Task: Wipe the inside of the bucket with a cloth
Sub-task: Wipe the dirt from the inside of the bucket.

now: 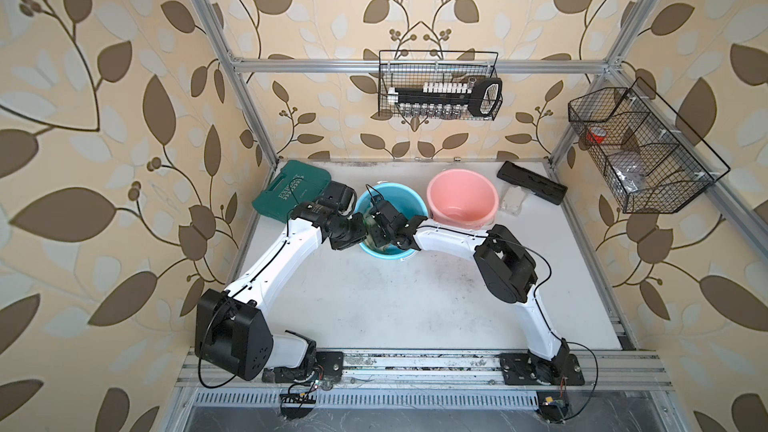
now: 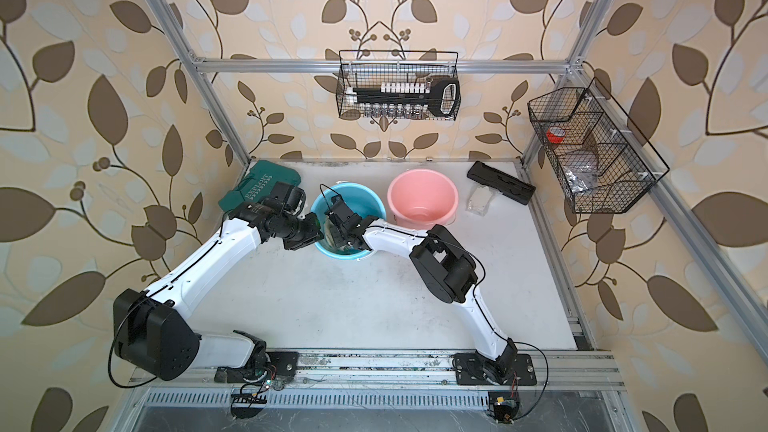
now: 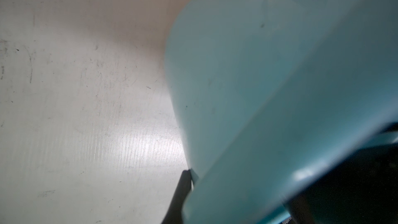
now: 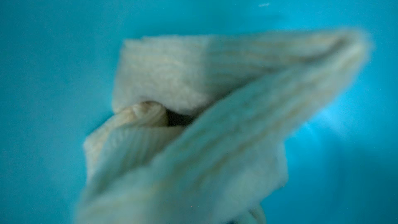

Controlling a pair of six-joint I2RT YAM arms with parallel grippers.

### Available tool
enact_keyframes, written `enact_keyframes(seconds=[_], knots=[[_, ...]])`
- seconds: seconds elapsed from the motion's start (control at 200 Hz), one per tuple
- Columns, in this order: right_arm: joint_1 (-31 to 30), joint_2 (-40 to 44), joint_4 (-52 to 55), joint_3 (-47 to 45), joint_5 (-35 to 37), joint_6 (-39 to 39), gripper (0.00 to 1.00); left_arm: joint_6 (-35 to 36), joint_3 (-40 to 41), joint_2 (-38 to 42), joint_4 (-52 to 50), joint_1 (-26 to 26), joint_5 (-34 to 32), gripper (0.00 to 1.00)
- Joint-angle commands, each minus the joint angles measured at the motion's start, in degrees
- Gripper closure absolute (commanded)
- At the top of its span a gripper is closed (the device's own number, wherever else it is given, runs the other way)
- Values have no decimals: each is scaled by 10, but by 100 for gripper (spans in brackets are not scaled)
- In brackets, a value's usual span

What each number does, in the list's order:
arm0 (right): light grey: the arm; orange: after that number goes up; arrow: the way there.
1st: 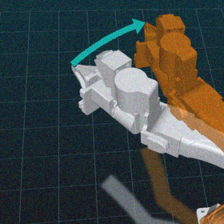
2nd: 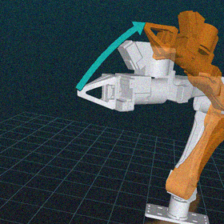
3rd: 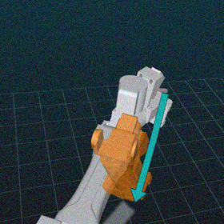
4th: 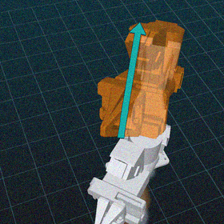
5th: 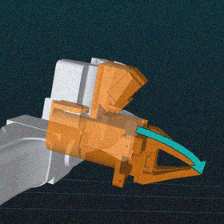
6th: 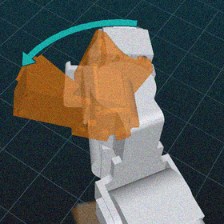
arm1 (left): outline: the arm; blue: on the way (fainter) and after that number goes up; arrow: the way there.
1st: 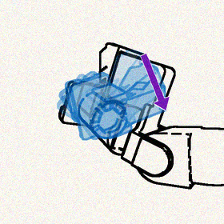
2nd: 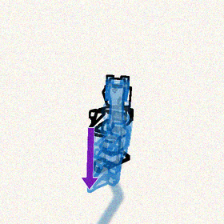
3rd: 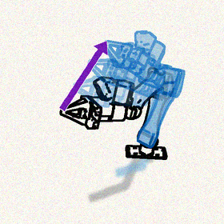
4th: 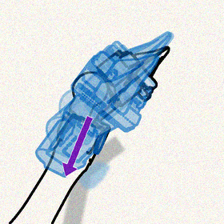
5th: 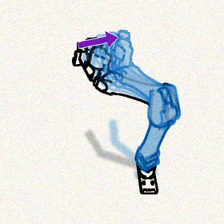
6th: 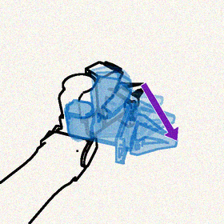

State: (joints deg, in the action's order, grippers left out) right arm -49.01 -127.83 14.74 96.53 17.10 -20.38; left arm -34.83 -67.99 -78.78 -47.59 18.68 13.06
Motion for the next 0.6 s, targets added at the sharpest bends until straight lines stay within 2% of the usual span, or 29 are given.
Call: enact_keyframes(seconds=[0.0, 0.14, 0.22, 0.425, 0.595], knots=[[-2, 16, -45, 14, 152, 34, 100, 48, -27, -4, -111, 18, 83, 100], [-4, 2, 0, 38, 263, 21, 100, 52, -49, -13, -120, 14, 82, 100], [-1, -7, 39, 55, 302, 5, 100, 52, -51, -15, -118, 13, 83, 100], [22, -40, 219, 127, 322, -79, 100, 50, -44, -12, -108, 8, 76, 100], [29, -18, 248, 103, 308, -86, 100, 49, -54, -20, -102, 6, 52, 100]])
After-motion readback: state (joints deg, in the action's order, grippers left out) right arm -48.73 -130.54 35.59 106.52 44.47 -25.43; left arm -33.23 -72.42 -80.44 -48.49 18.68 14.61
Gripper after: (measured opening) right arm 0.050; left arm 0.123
